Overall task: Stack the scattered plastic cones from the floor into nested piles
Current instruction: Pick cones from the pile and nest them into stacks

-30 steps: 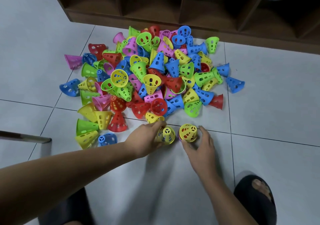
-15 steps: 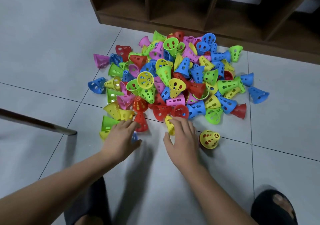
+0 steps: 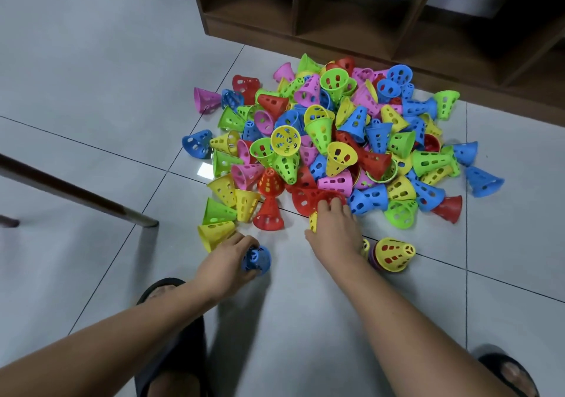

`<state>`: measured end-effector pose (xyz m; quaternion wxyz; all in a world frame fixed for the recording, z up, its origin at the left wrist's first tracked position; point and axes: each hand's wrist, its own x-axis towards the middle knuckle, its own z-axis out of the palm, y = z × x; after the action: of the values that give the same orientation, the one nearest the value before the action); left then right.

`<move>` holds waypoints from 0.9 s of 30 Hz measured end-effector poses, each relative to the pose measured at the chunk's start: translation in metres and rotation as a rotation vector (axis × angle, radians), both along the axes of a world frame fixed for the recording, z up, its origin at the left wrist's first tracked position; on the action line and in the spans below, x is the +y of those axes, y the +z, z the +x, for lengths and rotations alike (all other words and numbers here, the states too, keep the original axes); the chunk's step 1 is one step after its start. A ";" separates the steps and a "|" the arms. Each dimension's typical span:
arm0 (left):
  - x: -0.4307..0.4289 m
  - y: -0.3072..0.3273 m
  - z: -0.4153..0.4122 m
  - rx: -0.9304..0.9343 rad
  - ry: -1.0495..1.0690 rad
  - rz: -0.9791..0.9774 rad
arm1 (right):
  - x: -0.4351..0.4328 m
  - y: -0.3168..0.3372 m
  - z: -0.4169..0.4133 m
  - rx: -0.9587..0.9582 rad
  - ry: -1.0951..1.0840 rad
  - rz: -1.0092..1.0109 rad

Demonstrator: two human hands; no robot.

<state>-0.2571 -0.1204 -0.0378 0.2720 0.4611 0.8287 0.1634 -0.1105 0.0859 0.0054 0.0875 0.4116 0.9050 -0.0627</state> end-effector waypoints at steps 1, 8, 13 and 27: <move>0.000 -0.001 0.001 0.004 -0.012 -0.005 | -0.001 -0.002 -0.002 0.004 0.005 -0.004; -0.001 -0.007 -0.001 0.007 -0.040 -0.020 | -0.019 -0.019 0.002 -0.091 -0.011 -0.097; 0.004 -0.005 -0.002 0.022 -0.047 0.018 | -0.029 -0.016 0.007 -0.039 -0.027 -0.231; 0.105 0.082 0.046 -0.129 -0.101 0.355 | 0.012 0.064 0.079 0.813 -0.253 -0.269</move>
<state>-0.2112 -0.0149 0.0442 0.2468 0.5315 0.7436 0.3221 -0.0312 0.0979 0.0691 -0.2309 0.4459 0.7923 -0.3466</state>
